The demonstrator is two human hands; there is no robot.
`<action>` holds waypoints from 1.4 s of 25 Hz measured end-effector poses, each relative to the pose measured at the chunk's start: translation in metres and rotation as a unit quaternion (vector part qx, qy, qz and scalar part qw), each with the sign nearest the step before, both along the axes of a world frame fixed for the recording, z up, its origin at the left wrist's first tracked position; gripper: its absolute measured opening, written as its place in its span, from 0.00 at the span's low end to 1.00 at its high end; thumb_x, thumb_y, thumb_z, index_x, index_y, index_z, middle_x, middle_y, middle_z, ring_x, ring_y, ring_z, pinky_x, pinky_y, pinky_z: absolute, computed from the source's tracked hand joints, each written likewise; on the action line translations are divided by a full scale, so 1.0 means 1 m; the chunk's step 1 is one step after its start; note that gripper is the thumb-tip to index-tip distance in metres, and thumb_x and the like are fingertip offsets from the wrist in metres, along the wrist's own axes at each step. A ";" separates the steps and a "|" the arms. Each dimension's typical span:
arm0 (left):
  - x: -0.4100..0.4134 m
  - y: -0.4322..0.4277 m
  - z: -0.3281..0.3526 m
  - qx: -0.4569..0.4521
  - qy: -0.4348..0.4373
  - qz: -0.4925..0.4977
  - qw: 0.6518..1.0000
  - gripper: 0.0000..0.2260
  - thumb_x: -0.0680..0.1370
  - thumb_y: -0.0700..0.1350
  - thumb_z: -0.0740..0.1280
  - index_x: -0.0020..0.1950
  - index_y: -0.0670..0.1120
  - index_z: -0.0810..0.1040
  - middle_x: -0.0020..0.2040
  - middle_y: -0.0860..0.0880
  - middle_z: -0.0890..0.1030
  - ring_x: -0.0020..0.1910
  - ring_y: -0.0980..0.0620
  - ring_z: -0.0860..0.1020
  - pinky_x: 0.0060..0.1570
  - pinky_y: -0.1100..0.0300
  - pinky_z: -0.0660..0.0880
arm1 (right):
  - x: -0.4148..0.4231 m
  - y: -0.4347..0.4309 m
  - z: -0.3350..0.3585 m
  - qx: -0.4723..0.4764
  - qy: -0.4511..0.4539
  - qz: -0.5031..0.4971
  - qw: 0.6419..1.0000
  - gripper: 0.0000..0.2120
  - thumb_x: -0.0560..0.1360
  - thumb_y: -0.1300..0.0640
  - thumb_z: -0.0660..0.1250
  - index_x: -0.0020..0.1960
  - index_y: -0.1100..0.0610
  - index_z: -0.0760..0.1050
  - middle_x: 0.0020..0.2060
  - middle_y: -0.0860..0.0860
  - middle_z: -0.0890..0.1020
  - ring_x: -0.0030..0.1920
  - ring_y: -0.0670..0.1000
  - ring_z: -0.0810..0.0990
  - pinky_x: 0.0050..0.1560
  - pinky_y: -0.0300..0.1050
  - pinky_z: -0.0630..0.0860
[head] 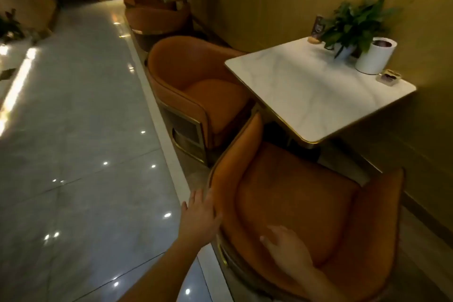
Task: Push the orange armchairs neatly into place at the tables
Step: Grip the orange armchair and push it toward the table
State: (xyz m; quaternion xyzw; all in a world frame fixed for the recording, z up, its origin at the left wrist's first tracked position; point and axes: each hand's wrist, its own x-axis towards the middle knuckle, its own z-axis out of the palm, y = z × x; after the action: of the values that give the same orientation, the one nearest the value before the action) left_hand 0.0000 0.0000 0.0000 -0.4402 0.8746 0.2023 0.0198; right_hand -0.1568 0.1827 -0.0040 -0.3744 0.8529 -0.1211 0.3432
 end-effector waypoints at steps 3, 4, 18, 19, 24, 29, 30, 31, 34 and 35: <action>-0.011 0.006 -0.023 0.028 -0.025 -0.032 0.999 0.30 0.82 0.59 0.56 0.81 0.53 0.51 0.79 0.43 0.60 0.79 0.40 0.57 0.76 0.39 0.58 | -0.005 0.021 -0.021 0.035 0.008 -0.033 0.999 0.51 0.66 0.19 0.37 0.74 0.49 0.68 0.71 0.48 0.73 0.71 0.51 0.69 0.68 0.47 0.68; -0.014 0.007 -0.030 0.040 -0.033 -0.044 0.998 0.30 0.82 0.59 0.56 0.81 0.53 0.51 0.80 0.43 0.59 0.79 0.40 0.55 0.76 0.39 0.57 | -0.005 0.029 -0.031 0.044 -0.004 -0.051 0.998 0.60 0.58 0.17 0.31 0.72 0.49 0.70 0.69 0.49 0.74 0.69 0.52 0.71 0.65 0.47 0.69; -0.024 0.010 -0.077 -0.031 -0.041 -0.218 0.975 0.25 0.77 0.63 0.48 0.59 0.60 0.81 0.66 0.54 0.78 0.77 0.41 0.61 0.73 0.27 0.49 | 0.006 0.044 -0.058 0.115 0.018 -0.138 0.984 0.20 0.82 0.41 0.56 0.34 0.48 0.65 0.33 0.48 0.70 0.35 0.48 0.71 0.39 0.46 0.67; -0.025 0.011 -0.077 -0.036 -0.038 -0.220 0.974 0.26 0.76 0.64 0.47 0.57 0.59 0.82 0.65 0.53 0.79 0.77 0.41 0.62 0.73 0.27 0.49 | 0.005 0.045 -0.056 0.109 0.017 -0.124 0.986 0.20 0.83 0.43 0.56 0.34 0.48 0.63 0.33 0.48 0.68 0.34 0.46 0.68 0.40 0.47 0.66; -0.017 0.032 -0.083 -0.024 -0.047 -0.214 0.975 0.28 0.77 0.64 0.45 0.55 0.58 0.83 0.62 0.54 0.80 0.74 0.40 0.65 0.73 0.27 0.49 | 0.005 0.071 -0.059 0.071 -0.008 -0.138 0.988 0.22 0.81 0.42 0.60 0.35 0.54 0.73 0.33 0.52 0.76 0.35 0.50 0.75 0.46 0.51 0.75; -0.008 0.085 -0.083 0.014 -0.055 -0.198 0.979 0.25 0.75 0.63 0.49 0.44 0.56 0.85 0.50 0.57 0.83 0.64 0.47 0.73 0.69 0.26 0.54 | 0.007 0.117 -0.059 0.090 -0.001 -0.144 0.986 0.23 0.80 0.41 0.63 0.29 0.49 0.68 0.26 0.47 0.71 0.27 0.44 0.69 0.34 0.42 0.66; -0.007 0.096 -0.077 0.018 -0.041 -0.186 0.981 0.22 0.73 0.63 0.53 0.40 0.56 0.85 0.46 0.58 0.83 0.62 0.47 0.75 0.68 0.25 0.53 | 0.007 0.126 -0.060 0.095 -0.003 -0.146 0.985 0.23 0.80 0.41 0.63 0.28 0.49 0.67 0.26 0.47 0.71 0.26 0.43 0.69 0.34 0.41 0.65; -0.006 0.107 -0.072 0.024 -0.033 -0.186 0.982 0.20 0.72 0.62 0.55 0.37 0.56 0.84 0.44 0.58 0.83 0.60 0.47 0.77 0.67 0.23 0.52 | 0.008 0.135 -0.060 0.096 -0.004 -0.150 0.984 0.23 0.79 0.41 0.64 0.28 0.49 0.67 0.25 0.47 0.71 0.26 0.43 0.69 0.34 0.40 0.65; -0.010 0.134 -0.069 0.020 -0.053 -0.187 0.981 0.19 0.72 0.62 0.56 0.37 0.58 0.84 0.43 0.59 0.82 0.58 0.49 0.77 0.66 0.20 0.46 | 0.003 0.159 -0.056 0.097 -0.014 -0.161 0.982 0.25 0.80 0.44 0.64 0.25 0.47 0.68 0.22 0.43 0.71 0.25 0.42 0.69 0.34 0.38 0.64; -0.014 0.143 -0.065 0.026 -0.060 -0.181 0.981 0.19 0.72 0.63 0.56 0.38 0.58 0.84 0.42 0.59 0.82 0.57 0.50 0.77 0.66 0.20 0.45 | 0.000 0.165 -0.054 0.101 -0.012 -0.159 0.982 0.26 0.80 0.45 0.65 0.24 0.47 0.69 0.22 0.42 0.71 0.25 0.42 0.69 0.34 0.38 0.64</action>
State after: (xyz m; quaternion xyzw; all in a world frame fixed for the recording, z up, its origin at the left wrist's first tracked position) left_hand -0.0141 0.1430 -0.0654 -0.2850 0.9316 0.1911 0.1198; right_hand -0.1567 0.3476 -0.0583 -0.1957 0.9054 -0.0921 0.3652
